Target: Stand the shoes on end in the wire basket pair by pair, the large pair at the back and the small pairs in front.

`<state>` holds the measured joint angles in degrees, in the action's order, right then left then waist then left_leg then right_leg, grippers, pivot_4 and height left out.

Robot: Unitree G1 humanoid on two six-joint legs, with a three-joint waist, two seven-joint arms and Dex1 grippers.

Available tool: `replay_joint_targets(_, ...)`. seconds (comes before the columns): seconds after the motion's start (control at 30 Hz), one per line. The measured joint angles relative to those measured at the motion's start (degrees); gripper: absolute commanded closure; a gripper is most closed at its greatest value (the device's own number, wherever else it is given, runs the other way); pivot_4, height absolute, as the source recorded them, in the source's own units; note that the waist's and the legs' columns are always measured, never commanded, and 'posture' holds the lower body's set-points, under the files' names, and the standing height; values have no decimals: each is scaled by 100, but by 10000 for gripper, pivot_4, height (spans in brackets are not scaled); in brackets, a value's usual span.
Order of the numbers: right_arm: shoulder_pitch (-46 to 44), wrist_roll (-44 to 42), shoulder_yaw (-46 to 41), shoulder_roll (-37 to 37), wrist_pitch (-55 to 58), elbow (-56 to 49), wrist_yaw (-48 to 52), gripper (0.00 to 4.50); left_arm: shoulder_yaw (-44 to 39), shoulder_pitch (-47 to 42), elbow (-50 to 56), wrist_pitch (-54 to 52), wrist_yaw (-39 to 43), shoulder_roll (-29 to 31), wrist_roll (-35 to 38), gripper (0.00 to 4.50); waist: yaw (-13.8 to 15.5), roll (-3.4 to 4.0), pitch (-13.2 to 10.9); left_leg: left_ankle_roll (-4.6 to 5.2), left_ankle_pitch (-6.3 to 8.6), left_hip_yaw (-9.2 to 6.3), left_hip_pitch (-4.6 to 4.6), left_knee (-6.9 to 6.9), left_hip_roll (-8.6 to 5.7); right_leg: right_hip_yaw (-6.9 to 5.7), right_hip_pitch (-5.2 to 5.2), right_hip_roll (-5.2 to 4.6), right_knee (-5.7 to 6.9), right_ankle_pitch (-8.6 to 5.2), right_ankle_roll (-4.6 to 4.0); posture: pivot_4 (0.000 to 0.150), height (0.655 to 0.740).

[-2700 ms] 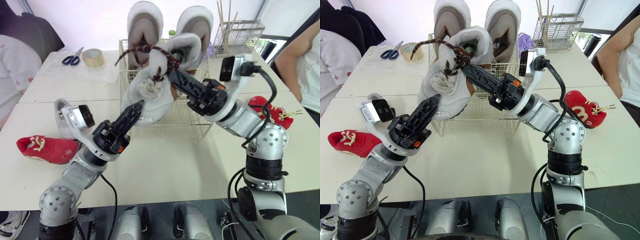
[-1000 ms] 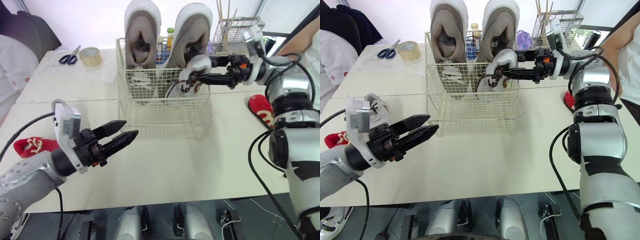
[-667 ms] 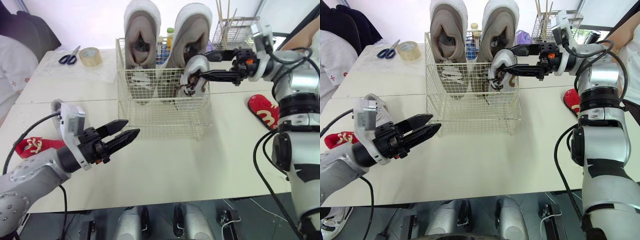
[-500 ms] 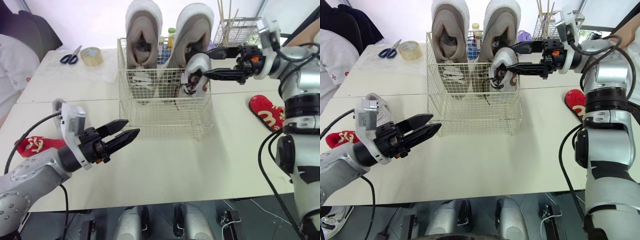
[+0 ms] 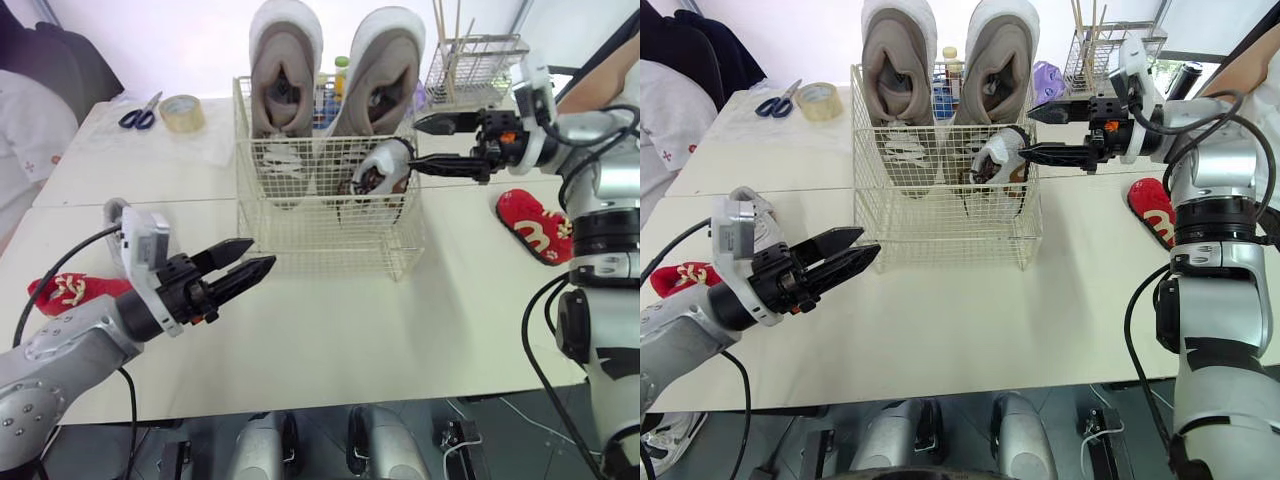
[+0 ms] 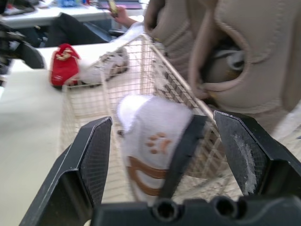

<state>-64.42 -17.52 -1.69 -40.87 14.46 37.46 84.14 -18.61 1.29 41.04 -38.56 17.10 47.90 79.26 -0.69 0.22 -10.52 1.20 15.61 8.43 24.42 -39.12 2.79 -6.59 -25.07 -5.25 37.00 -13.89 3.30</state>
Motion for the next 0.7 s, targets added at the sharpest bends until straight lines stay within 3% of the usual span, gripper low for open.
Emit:
replay_joint_targets(0.27, -126, 155, -87, -196, -344, 529, -277, 7979, -77, 60, -4, -8, -51, -9, 107, 16296, -14, 0, 0, 0, 0, 0, 0, -1, 1, 3, -1, 0, 1, 0, 0, 1500, 7400)
replay_joint_targets(0.37, -324, -167, -439, -317, 45, 491, -283, 0, -497, 117, -92, -15, -189, 80, 465, 7774, -14, 0, 0, 0, 0, -1, 0, -1, 3, 6, -2, 0, 3, 0, 0, 1500, 7400)
replay_joint_targets(0.4, -414, -396, -637, -348, 269, 385, -290, 0, -776, 129, -209, -23, -272, 185, 648, 3048, -15, 0, -1, -1, -1, -1, 0, -1, 4, 6, -3, 0, 4, 0, 0, 1500, 7400)
replay_joint_targets(0.43, -484, -627, -835, -374, 509, 206, -309, 0, -1067, 129, -355, -39, -352, 295, 803, 219, -14, 1, -1, -2, -1, -2, 0, 0, 6, 6, -4, 0, 5, 0, -1, 1500, 7400)
replay_joint_targets(0.5, -664, -1178, -1239, -377, 1043, -338, -514, 0, -1722, 106, -775, -71, -604, 555, 937, 219, -15, 2, -1, -2, -1, -3, 0, 2, 7, 5, -6, 0, 5, -1, -1, 1500, 7400)
replay_joint_targets(0.7, -179, -2980, -1381, -238, 3407, -2864, -807, 0, -2494, 15, -2439, -513, -1276, 1283, 250, 219, -24, -3, 3, -1, 1, -2, -2, 8, 7, 5, -6, -2, 5, -1, 0, 1500, 7400)
